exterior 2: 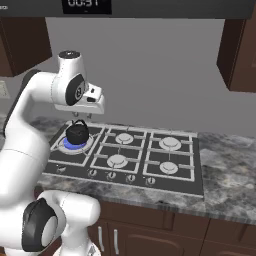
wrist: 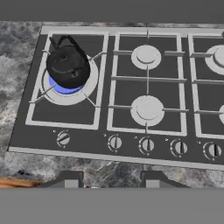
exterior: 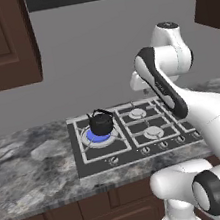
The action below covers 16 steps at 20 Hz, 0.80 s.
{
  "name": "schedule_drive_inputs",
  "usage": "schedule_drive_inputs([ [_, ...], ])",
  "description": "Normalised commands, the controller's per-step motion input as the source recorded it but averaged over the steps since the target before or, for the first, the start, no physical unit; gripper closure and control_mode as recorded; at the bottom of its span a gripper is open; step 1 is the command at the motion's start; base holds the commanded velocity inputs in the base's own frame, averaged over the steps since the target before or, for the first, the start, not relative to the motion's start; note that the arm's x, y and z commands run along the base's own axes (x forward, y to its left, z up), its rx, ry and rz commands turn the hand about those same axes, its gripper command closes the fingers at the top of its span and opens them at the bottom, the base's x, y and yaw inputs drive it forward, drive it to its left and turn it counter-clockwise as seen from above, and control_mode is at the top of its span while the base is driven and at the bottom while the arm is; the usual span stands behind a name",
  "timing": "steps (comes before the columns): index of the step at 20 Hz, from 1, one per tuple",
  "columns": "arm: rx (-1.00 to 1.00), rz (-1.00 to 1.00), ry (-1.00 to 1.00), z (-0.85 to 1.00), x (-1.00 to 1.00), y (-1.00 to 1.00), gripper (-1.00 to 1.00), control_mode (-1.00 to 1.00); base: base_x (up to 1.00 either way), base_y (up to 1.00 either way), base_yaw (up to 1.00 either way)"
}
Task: Lower the heat of the kettle.
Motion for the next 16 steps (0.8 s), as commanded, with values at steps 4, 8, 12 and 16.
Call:
schedule_drive_inputs([
  [4,0.00,0.00,-0.01,-0.03,-0.21,0.03,-1.00,-1.00,0.00,0.00,0.00],
  [8,0.00,0.27,-0.02,-0.28,-0.52,0.33,-1.00,-1.00,0.00,0.00,0.00],
  [12,-0.07,0.51,0.04,-0.23,-0.30,0.49,-1.00,-1.00,0.00,0.00,0.00],
  [16,-0.10,0.63,0.10,-0.12,-0.01,0.52,-1.00,-1.00,0.00,0.00,0.00],
])
